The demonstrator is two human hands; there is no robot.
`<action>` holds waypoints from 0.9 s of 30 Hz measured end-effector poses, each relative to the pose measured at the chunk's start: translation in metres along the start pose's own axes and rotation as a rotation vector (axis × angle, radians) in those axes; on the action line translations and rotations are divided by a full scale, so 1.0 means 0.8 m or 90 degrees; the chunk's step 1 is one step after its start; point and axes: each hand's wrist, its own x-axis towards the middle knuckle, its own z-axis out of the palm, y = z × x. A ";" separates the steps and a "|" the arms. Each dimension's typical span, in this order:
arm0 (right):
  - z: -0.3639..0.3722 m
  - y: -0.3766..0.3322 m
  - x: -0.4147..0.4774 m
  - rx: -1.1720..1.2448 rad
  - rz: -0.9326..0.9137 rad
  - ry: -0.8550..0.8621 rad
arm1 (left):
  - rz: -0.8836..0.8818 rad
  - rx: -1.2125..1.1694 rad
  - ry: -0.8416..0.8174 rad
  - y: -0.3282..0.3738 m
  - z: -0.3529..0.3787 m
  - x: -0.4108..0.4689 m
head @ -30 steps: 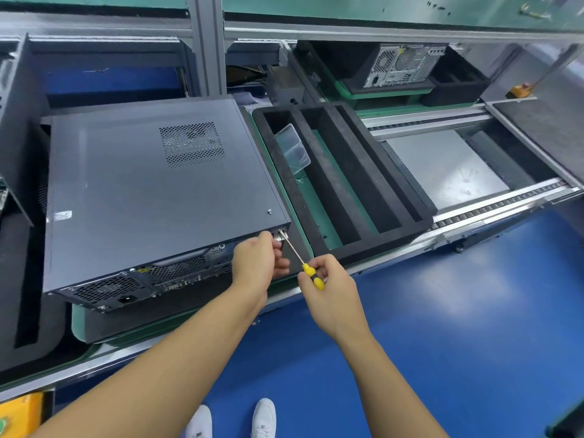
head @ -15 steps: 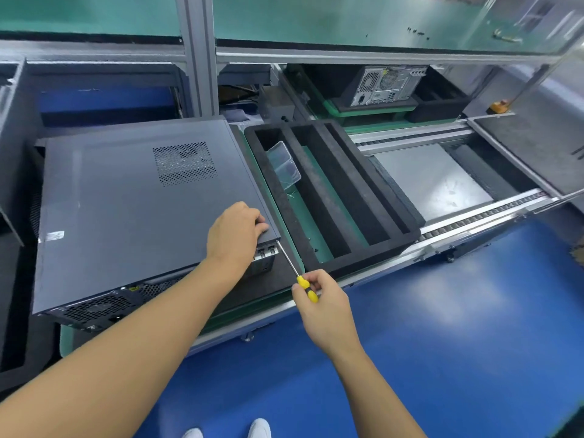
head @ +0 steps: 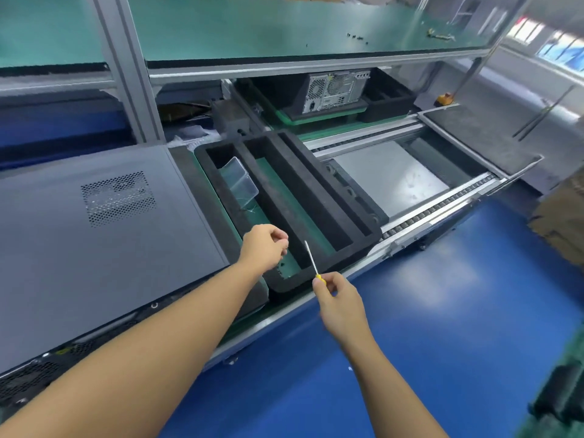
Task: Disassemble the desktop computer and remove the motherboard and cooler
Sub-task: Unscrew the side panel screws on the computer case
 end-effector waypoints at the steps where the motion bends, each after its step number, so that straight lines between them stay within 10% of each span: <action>1: -0.008 0.002 0.009 0.002 0.012 0.004 | -0.030 -0.018 -0.010 -0.004 0.010 0.012; 14: -0.053 0.014 0.080 0.024 0.035 0.003 | -0.250 -0.077 -0.030 -0.046 0.052 0.116; 27: 0.068 -0.071 0.031 0.145 -0.006 -0.202 | 0.232 0.338 -0.042 -0.013 -0.146 -0.012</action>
